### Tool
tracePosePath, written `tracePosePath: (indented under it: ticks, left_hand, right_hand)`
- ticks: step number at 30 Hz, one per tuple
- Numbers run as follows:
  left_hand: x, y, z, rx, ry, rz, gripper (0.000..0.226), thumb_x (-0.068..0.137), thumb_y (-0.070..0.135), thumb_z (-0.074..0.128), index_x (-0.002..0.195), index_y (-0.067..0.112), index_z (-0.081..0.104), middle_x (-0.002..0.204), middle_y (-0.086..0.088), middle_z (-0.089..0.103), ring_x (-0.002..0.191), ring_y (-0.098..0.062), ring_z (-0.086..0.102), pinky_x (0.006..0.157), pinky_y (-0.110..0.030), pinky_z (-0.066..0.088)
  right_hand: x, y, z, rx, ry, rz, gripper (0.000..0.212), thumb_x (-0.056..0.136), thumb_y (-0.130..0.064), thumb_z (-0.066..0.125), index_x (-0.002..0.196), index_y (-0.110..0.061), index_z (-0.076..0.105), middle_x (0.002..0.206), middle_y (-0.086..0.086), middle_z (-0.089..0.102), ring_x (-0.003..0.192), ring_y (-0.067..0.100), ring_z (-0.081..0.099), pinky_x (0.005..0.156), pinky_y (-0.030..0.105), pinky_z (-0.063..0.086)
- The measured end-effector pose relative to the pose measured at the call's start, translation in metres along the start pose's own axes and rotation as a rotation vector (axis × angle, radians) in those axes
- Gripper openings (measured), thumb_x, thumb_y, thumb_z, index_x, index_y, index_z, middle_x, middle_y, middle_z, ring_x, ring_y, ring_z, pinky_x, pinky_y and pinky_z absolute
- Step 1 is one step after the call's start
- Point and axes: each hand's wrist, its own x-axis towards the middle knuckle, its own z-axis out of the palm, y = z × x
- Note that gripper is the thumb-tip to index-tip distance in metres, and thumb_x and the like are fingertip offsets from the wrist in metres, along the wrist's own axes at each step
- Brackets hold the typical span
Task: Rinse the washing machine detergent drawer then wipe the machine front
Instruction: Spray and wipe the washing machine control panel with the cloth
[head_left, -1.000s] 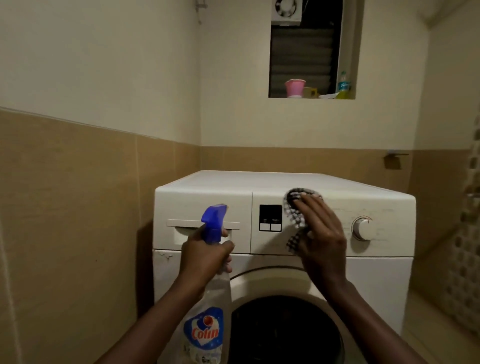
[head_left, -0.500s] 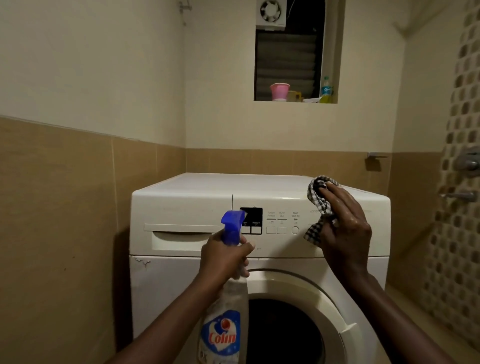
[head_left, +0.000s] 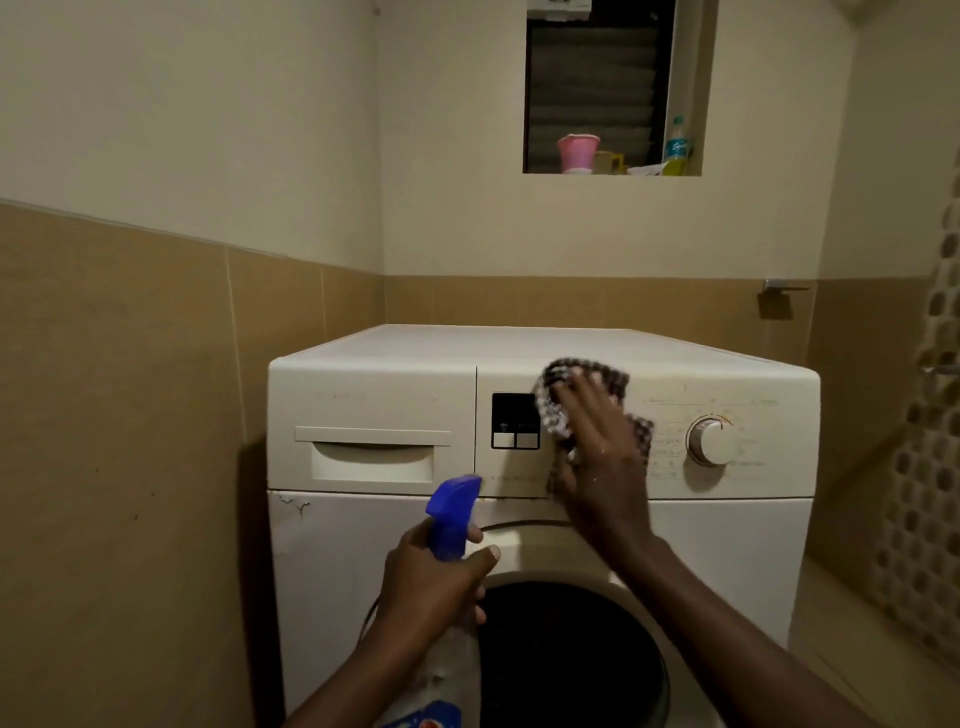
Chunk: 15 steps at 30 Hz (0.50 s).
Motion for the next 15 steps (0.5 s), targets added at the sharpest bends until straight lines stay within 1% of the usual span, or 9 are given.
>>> tracePosePath:
  ticks: [2, 4, 6, 8, 12, 14, 15]
  left_hand:
    - [0.003, -0.002, -0.004, -0.024, 0.069, 0.000, 0.028, 0.081, 0.006, 0.076, 0.102, 0.015, 0.060, 0.078, -0.017, 0.067, 0.057, -0.024, 0.065, 0.056, -0.036, 0.058]
    - [0.006, -0.001, -0.007, -0.044, 0.120, 0.014, 0.031, 0.081, 0.004, 0.075, 0.106, 0.013, 0.058, 0.072, -0.018, 0.065, 0.054, -0.025, 0.063, 0.048, -0.032, 0.055]
    - [0.010, -0.001, -0.011, -0.046, 0.134, 0.025, 0.039, 0.080, 0.004, 0.076, 0.113, 0.011, 0.056, 0.071, -0.020, 0.065, 0.054, -0.026, 0.063, 0.047, -0.030, 0.052]
    - [0.012, -0.001, -0.014, -0.037, 0.142, 0.021, 0.046, 0.080, 0.005, 0.077, 0.118, 0.013, 0.053, 0.073, -0.019, 0.067, 0.055, -0.025, 0.065, 0.048, -0.031, 0.053]
    - [0.014, 0.004, -0.016, -0.025, 0.156, 0.058, 0.045, 0.081, 0.004, 0.075, 0.118, 0.014, 0.052, 0.079, -0.018, 0.066, 0.060, -0.025, 0.066, 0.054, -0.036, 0.057]
    - [0.014, 0.005, -0.014, -0.036, 0.154, 0.068, 0.043, 0.082, 0.005, 0.074, 0.119, 0.012, 0.053, 0.082, -0.018, 0.066, 0.062, -0.024, 0.066, 0.055, -0.035, 0.058]
    - [0.015, 0.005, -0.014, -0.044, 0.153, 0.071, 0.042, 0.083, 0.005, 0.073, 0.119, 0.013, 0.053, 0.081, -0.017, 0.066, 0.061, -0.023, 0.065, 0.054, -0.034, 0.057]
  right_hand:
    - [-0.030, -0.004, 0.023, -0.036, -0.089, -0.118, 0.071, 0.077, -0.003, 0.054, 0.145, -0.019, 0.040, 0.154, -0.001, 0.032, 0.145, 0.017, 0.024, 0.117, 0.041, 0.026]
    - [-0.054, -0.003, 0.036, -0.048, -0.133, -0.268, 0.065, 0.075, -0.009, 0.044, 0.140, -0.015, 0.048, 0.150, 0.001, 0.037, 0.143, 0.018, 0.029, 0.113, 0.041, 0.030]
    - [-0.057, 0.000, 0.040, -0.057, -0.138, -0.340, 0.062, 0.074, -0.009, 0.042, 0.135, -0.014, 0.054, 0.147, 0.003, 0.043, 0.141, 0.018, 0.033, 0.111, 0.040, 0.031]
    - [-0.043, -0.004, 0.037, -0.095, -0.147, -0.390, 0.062, 0.076, -0.009, 0.043, 0.136, -0.016, 0.053, 0.148, 0.002, 0.042, 0.142, 0.018, 0.031, 0.113, 0.040, 0.029]
    - [0.015, -0.020, 0.027, -0.144, -0.122, -0.362, 0.061, 0.080, -0.011, 0.040, 0.141, -0.019, 0.047, 0.149, 0.002, 0.041, 0.143, 0.017, 0.030, 0.116, 0.041, 0.027]
    - [0.031, -0.028, 0.027, -0.146, -0.120, -0.280, 0.062, 0.081, -0.014, 0.035, 0.142, -0.018, 0.044, 0.150, 0.002, 0.041, 0.143, 0.018, 0.030, 0.118, 0.040, 0.024]
    - [0.029, -0.030, 0.030, -0.137, -0.120, -0.240, 0.063, 0.080, -0.014, 0.034, 0.143, -0.018, 0.043, 0.150, 0.003, 0.039, 0.143, 0.018, 0.029, 0.119, 0.039, 0.022]
